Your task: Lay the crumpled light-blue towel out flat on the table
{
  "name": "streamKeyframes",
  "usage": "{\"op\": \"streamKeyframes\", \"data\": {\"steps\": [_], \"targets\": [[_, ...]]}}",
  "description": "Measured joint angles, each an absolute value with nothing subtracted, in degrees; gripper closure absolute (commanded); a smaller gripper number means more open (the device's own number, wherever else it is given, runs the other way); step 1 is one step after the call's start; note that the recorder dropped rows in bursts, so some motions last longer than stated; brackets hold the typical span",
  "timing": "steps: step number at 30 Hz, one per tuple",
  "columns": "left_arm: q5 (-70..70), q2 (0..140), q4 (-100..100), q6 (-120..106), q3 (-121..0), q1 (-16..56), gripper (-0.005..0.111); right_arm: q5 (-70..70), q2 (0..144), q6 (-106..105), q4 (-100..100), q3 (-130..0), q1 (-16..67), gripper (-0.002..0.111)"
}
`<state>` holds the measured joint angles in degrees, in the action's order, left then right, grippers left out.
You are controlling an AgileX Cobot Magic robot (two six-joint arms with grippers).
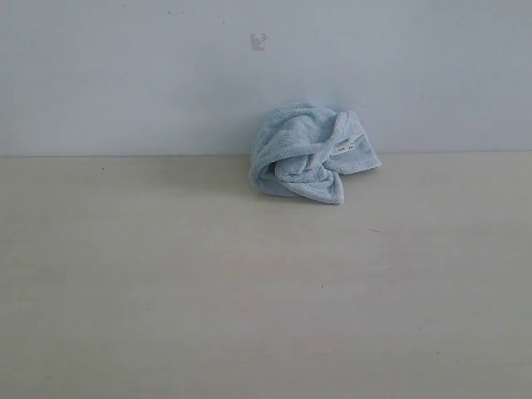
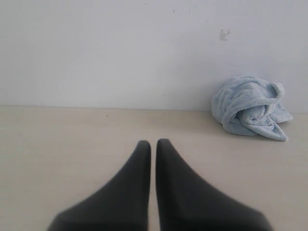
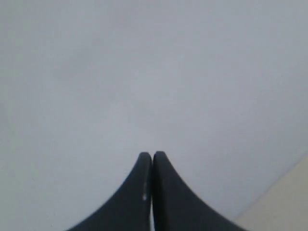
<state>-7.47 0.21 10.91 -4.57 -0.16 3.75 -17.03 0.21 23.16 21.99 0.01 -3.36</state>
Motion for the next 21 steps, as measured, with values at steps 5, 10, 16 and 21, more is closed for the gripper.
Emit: {"op": "streamKeyframes", "data": {"steps": [5, 10, 16, 21], "targets": [[-7.47, 0.21, 10.91, -4.57, -0.16, 3.75, 0.103, -22.19, 0.21, 28.49, 22.76, 0.01, -3.36, 0.108], [-7.47, 0.21, 10.91, -4.57, -0.16, 3.75, 0.103, -16.3, 0.21, 37.83, 18.87, -1.67, -3.36, 0.108], [-7.47, 0.21, 10.91, -4.57, -0.16, 3.75, 0.103, -16.62, 0.21, 41.08, 17.2, -2.95, -3.36, 0.108], [-7.47, 0.21, 10.91, -4.57, -0.16, 3.75, 0.103, -14.16, 0.21, 47.5, 9.66, -4.91, -2.74, 0.108]]}}
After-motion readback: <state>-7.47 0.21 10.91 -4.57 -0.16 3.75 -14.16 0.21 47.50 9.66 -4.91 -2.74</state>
